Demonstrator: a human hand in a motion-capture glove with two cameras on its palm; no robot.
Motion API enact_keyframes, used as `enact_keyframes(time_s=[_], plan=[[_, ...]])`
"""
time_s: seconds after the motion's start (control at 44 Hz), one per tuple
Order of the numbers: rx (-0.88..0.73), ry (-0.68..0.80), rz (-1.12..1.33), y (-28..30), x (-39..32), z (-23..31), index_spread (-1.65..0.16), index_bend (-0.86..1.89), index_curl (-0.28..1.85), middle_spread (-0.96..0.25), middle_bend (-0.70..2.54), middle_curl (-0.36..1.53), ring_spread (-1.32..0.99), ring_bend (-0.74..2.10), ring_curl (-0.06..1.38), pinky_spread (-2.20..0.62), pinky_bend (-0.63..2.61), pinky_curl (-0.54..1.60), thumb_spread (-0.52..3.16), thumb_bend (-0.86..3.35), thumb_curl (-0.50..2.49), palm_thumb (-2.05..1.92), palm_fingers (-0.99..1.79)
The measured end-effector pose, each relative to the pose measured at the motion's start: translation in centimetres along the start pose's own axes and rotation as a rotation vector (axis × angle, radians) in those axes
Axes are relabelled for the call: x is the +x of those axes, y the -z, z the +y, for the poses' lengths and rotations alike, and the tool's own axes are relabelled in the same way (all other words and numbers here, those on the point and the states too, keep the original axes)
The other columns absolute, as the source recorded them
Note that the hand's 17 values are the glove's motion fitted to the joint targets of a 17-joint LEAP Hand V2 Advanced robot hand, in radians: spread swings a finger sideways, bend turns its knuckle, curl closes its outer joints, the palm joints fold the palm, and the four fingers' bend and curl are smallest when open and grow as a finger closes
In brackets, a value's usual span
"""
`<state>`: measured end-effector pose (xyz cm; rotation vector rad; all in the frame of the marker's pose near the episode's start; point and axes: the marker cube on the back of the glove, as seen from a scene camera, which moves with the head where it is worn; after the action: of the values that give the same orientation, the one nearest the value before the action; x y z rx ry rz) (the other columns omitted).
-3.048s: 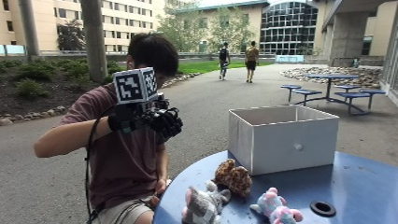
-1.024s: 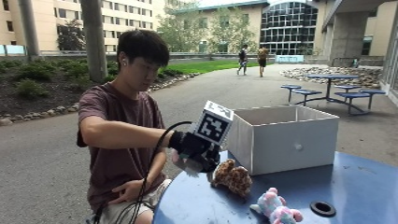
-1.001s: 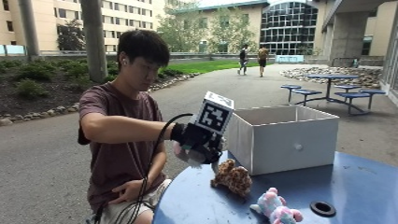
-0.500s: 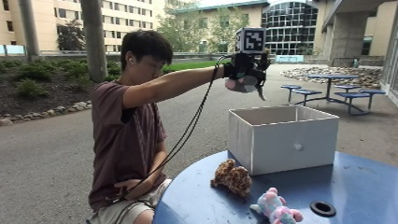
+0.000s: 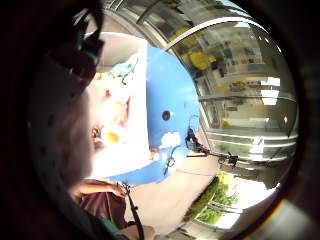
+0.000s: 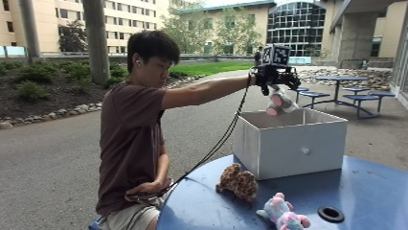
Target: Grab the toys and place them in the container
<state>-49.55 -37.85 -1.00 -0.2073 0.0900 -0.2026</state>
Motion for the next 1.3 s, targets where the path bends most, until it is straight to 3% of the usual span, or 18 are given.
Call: enact_keyframes(time_s=[0.045, 0.091, 0.182, 0.387, 0.523, 0.637, 0.864, 1.069, 1.183, 1.297], plan=[[-0.035, 0.148, 0.029, -0.2, -0.8, 0.5, -0.20, 0.43, 0.84, -0.19, 0.80, 0.69, -0.33, 1.13, 0.64, -0.24, 1.29, 0.62, 0.71, 0.13, 1.01, 0.33, -0.53], [-0.044, 0.186, 0.034, -0.2, -0.4, 0.9, -0.19, 0.26, 0.74, -0.12, 0.62, 0.62, -0.26, 0.97, 0.58, -0.18, 1.29, 0.57, 0.81, 0.10, 0.96, 0.29, -0.64], [-0.055, 0.188, 0.042, 0.1, 1.4, 1.7, -0.17, 0.09, 0.58, -0.06, 0.40, 0.53, -0.18, 0.77, 0.48, -0.10, 1.23, 0.53, 0.96, 0.08, 0.88, 0.26, -0.49], [-0.079, 0.149, 0.100, 0.5, 7.8, 4.6, -0.15, 0.04, 0.41, 0.01, 0.19, 0.44, -0.07, 0.55, 0.38, -0.01, 1.01, 0.45, 1.18, 0.03, 0.72, 0.20, -0.38], [-0.079, -0.059, 0.009, 1.3, 9.9, 5.1, -0.15, 0.03, 0.34, 0.02, 0.15, 0.41, -0.04, 0.48, 0.36, 0.02, 0.94, 0.41, 1.25, -0.01, 0.64, 0.17, -0.33], [-0.073, 0.045, 0.082, 0.9, 17.7, 8.3, -0.15, 0.03, 0.29, 0.02, 0.15, 0.39, -0.03, 0.45, 0.34, 0.03, 0.90, 0.39, 1.29, -0.01, 0.59, 0.17, -0.29], [-0.096, -0.123, 0.039, -0.9, 27.6, 10.2, -0.17, 0.06, 0.22, 0.00, 0.16, 0.36, -0.02, 0.45, 0.34, 0.03, 0.84, 0.37, 1.34, -0.01, 0.51, 0.17, -0.22], [-0.169, -0.210, 0.002, -6.7, 36.8, 10.7, -0.19, 0.08, 0.20, -0.01, 0.16, 0.34, -0.02, 0.43, 0.34, 0.03, 0.82, 0.36, 1.36, -0.01, 0.46, 0.17, -0.20], [-0.263, -0.234, 0.033, -13.3, 41.0, 10.3, -0.22, 0.09, 0.19, -0.02, 0.16, 0.33, -0.03, 0.43, 0.34, 0.02, 0.80, 0.35, 1.36, -0.01, 0.44, 0.17, -0.18], [-0.378, -0.160, 0.051, -20.5, 43.3, 10.1, -0.23, 0.10, 0.19, -0.03, 0.15, 0.32, -0.03, 0.39, 0.33, 0.03, 0.80, 0.35, 1.35, -0.01, 0.42, 0.17, -0.20]])
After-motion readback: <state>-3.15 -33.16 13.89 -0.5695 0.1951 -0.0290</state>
